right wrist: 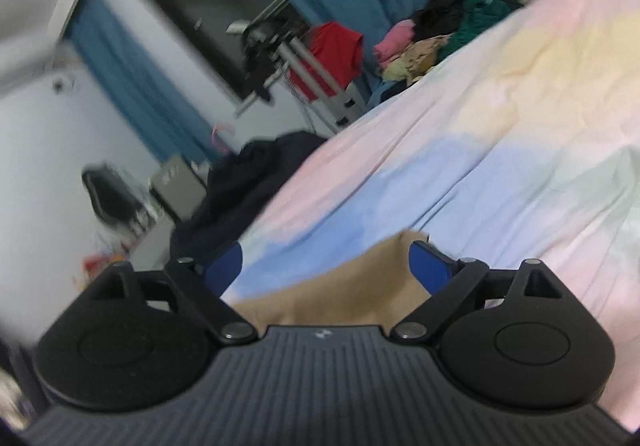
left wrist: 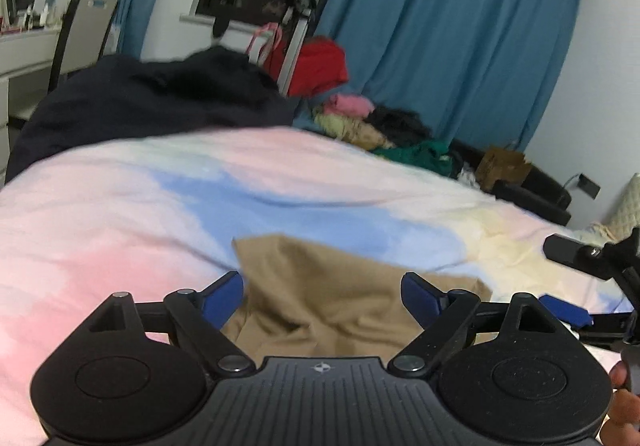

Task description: Fold clothes

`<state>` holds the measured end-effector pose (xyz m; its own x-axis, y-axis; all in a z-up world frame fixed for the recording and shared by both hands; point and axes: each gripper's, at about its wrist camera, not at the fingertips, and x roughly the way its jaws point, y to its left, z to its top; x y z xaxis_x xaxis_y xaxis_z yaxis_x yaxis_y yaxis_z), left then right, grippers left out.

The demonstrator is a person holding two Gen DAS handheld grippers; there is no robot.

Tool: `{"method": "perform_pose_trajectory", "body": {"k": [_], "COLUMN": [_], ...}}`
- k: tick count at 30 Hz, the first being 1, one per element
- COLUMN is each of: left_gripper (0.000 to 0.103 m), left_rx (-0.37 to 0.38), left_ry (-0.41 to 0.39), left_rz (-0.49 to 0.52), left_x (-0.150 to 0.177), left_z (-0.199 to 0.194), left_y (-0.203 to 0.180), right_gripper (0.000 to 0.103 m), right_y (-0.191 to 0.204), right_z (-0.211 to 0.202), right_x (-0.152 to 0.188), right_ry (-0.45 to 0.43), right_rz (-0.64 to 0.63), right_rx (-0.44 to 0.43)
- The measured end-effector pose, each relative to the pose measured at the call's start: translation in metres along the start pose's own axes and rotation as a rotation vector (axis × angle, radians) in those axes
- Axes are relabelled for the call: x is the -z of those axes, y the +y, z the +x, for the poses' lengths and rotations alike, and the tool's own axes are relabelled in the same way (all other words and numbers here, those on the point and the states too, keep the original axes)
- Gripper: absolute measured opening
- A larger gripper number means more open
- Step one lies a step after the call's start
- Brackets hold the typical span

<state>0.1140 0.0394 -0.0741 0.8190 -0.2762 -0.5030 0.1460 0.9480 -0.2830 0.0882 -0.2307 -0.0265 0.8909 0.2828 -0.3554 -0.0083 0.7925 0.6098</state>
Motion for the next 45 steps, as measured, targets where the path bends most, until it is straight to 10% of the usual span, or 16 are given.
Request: {"method": "perform_pose_trajectory", "body": {"k": [8,31,45], "left_gripper": [0.087,0.087,0.087], "left_rx": [-0.118,-0.063,-0.107], "left_ry": [0.15,0.062,0.189], "left_rz": [0.068,0.126,0.087], "left_x": [0.012,0.021,0.038], "left_z": [0.049,-0.031,-0.02], "left_y": [0.008,-0.02,-0.016], "right_gripper": [0.029,0.032,0.032], "right_y": [-0.015,0.031,0.019], "right_z": [0.063,0.008,0.028], "right_x": [0.021,0.032,0.056], "right_ry": [0.237,0.162,0.266], "right_rz": [-0.102,-0.287,-0.295], "right_rx": [0.169,0.213,0.279]}}
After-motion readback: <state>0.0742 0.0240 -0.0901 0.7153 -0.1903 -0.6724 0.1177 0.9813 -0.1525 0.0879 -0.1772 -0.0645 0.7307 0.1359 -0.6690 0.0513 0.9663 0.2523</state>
